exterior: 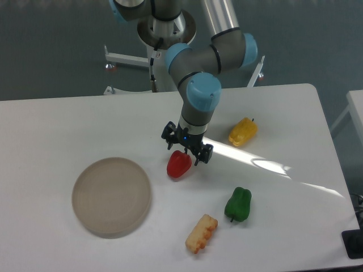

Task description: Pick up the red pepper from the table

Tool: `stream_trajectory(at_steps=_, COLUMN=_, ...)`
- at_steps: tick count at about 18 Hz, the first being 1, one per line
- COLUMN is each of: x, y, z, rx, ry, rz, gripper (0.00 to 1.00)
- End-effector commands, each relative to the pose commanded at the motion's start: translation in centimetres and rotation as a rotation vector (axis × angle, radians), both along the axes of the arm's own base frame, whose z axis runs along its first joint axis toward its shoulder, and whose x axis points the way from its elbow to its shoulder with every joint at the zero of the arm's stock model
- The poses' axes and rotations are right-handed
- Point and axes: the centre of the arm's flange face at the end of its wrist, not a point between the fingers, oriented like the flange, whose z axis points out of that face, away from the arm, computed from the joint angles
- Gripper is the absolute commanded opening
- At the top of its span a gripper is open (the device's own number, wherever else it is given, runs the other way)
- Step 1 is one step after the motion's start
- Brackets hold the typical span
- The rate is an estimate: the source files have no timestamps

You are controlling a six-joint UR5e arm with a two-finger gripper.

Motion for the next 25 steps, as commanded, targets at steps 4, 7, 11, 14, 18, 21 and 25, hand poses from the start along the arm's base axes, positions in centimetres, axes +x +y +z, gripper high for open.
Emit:
stream_trajectory(at_steps=4, x=-0.1, y=0.2, z=-0.6, rx=-0.001, ry=0.007, rz=-0.001, gripper=1.00)
stream_trajectory(at_steps=7, x=0.1, y=0.4, z=-1.0, rx=0.006, ry=0.016, rz=-0.006, gripper=1.00)
stream_trajectory(at_steps=11, x=0.1, y=0.4, z=-1.3, rx=-0.002, ry=0.023, rz=-0.007, gripper=1.00)
stream_trajectory(at_steps=14, x=0.0, y=0.4, z=-1.6, rx=-0.005, ry=0.023, rz=-0.011, gripper=1.00)
stream_trajectory(at_steps=18, x=0.0, y=0.4, z=-1.5, rx=-0.002, ry=0.024, rz=-0.016, gripper=0.66)
stream_trajectory(at_steps=21, x=0.0, y=0.4, z=-1.3, rx=0.001, ry=0.026, rz=-0.020, gripper=0.59)
stream_trajectory(at_steps=25, x=-0.3, y=0.8, z=-0.5, rx=0.016, ry=0.036, rz=-0.023, gripper=0.54)
